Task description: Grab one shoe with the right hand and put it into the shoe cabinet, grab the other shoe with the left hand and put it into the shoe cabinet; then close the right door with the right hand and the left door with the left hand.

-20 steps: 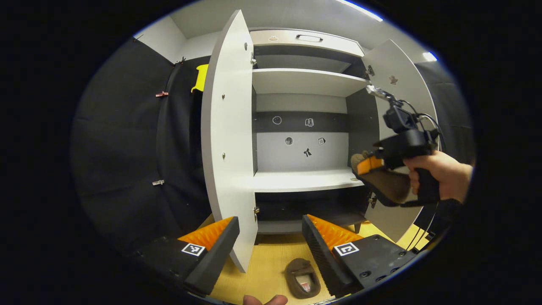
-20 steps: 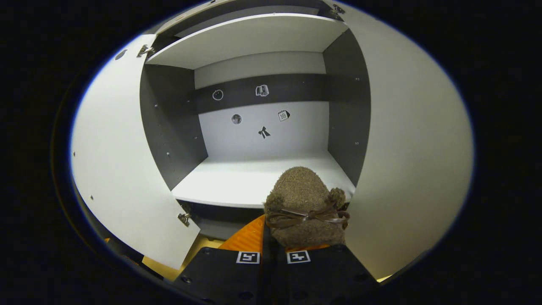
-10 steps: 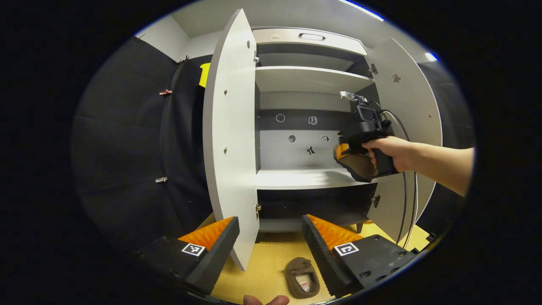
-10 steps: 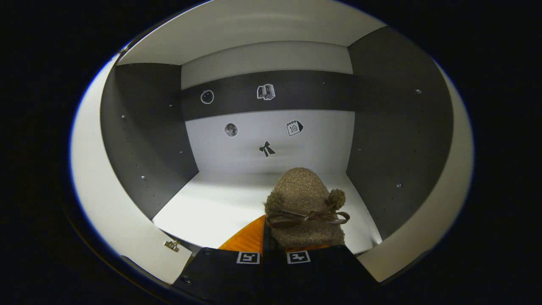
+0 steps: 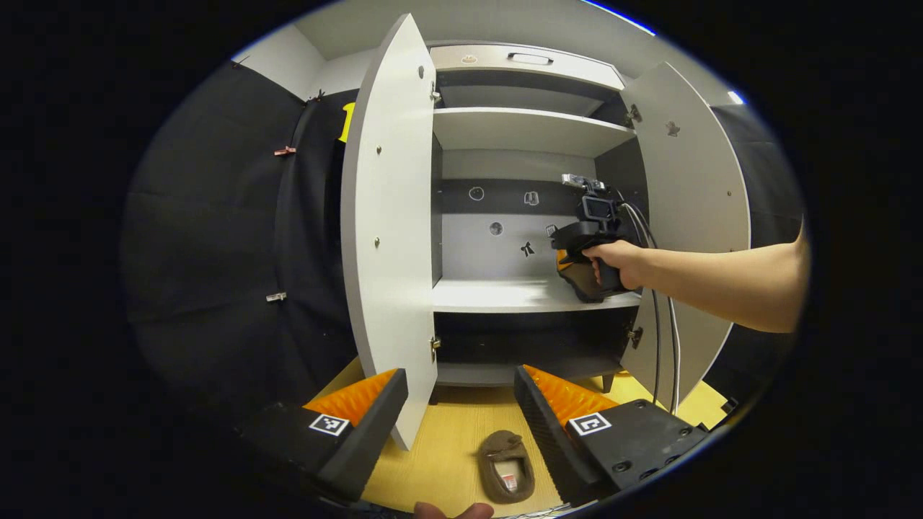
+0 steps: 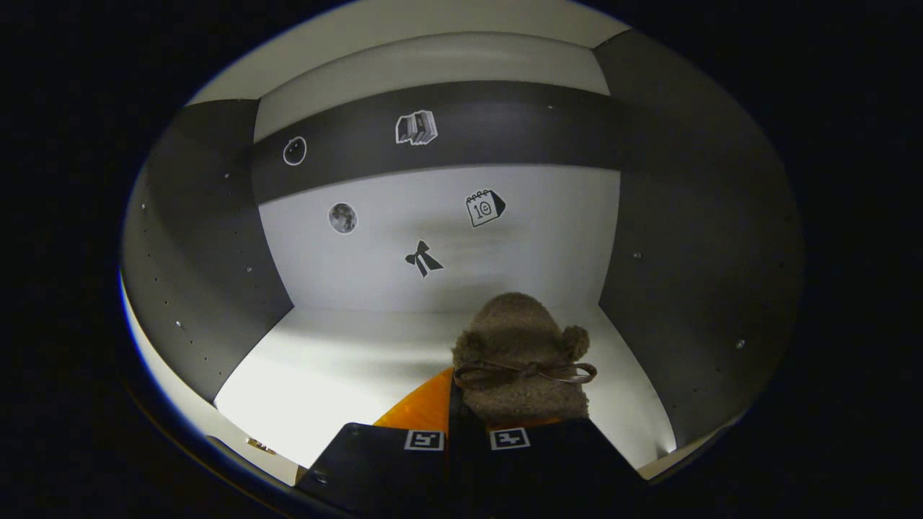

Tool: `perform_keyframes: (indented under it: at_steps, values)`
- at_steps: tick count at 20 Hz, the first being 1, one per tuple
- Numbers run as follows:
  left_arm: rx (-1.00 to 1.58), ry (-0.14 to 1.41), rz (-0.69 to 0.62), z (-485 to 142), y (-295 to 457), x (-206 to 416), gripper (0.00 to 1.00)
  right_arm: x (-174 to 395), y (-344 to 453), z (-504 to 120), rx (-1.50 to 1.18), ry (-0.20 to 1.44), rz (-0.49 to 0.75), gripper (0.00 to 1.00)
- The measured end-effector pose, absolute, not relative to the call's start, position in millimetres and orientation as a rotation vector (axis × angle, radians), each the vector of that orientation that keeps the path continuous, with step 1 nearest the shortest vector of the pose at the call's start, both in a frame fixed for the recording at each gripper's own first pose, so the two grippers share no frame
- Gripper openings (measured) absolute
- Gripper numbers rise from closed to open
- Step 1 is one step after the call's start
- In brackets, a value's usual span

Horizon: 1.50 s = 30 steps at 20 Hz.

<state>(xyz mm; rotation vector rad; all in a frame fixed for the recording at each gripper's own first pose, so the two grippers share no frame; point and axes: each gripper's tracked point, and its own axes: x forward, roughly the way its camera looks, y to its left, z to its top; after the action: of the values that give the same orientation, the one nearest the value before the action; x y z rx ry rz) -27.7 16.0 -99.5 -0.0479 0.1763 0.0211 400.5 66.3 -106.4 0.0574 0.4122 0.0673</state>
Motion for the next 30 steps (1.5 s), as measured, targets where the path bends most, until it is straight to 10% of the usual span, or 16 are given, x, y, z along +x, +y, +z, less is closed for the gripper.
perform_keyframes:
  at_steps: [10, 14, 17, 19, 30]
  values:
    - [-0.055, 0.207, 0.032, -110.0, 12.7, -20.8, 0.95, 408.4, 68.5, -126.2, 0.087, 0.502, 0.029, 0.19]
    - [-0.067, 0.218, 0.016, -116.0, 8.2, -15.5, 0.95, 393.4, 75.3, -111.4, 0.158, 0.518, 0.055, 0.41]
    - [-0.066, 0.224, 0.002, -119.8, 4.7, -15.0, 0.95, 371.7, 73.8, -101.1, 0.13, 0.511, 0.073, 0.84]
    - [-0.063, 0.233, -0.009, -124.9, 2.6, -15.5, 0.95, 355.3, 71.1, -88.8, 0.099, 0.476, 0.089, 0.94]
    - [-0.056, 0.341, -0.044, -183.9, -5.1, -23.7, 0.95, 217.8, 59.6, -3.6, 0.097, 0.138, 0.134, 0.99]
